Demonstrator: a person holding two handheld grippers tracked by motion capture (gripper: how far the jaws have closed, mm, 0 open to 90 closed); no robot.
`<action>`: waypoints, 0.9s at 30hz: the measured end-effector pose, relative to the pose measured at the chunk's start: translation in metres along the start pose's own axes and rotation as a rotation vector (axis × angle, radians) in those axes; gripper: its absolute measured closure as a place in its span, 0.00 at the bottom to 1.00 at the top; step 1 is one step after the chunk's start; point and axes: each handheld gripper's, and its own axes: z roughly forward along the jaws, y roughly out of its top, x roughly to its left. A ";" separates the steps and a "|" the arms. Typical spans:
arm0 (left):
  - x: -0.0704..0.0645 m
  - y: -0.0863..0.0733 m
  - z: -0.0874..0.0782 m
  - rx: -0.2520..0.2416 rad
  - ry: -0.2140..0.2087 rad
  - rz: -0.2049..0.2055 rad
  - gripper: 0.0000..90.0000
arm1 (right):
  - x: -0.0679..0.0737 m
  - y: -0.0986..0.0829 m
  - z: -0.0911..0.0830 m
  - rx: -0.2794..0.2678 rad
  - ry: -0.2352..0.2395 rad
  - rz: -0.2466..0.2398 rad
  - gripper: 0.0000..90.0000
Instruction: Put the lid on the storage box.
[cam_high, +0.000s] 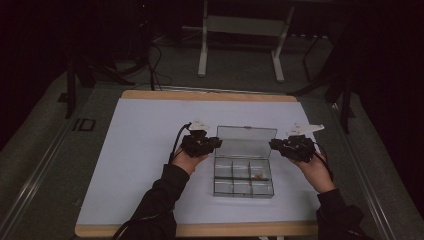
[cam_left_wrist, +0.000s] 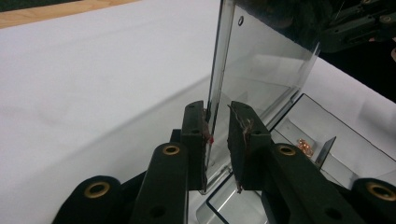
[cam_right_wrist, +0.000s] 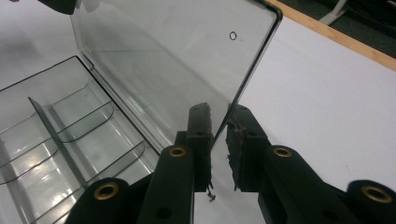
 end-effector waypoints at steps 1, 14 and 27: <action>-0.001 0.000 0.000 0.000 0.001 0.006 0.86 | 0.000 0.000 -0.001 -0.003 0.001 -0.003 0.88; -0.009 -0.006 -0.012 -0.002 -0.003 0.052 0.85 | 0.010 -0.005 -0.010 -0.017 0.014 -0.036 0.89; -0.015 -0.015 -0.021 0.001 -0.011 0.085 0.88 | 0.020 -0.015 -0.018 -0.031 0.021 -0.068 0.89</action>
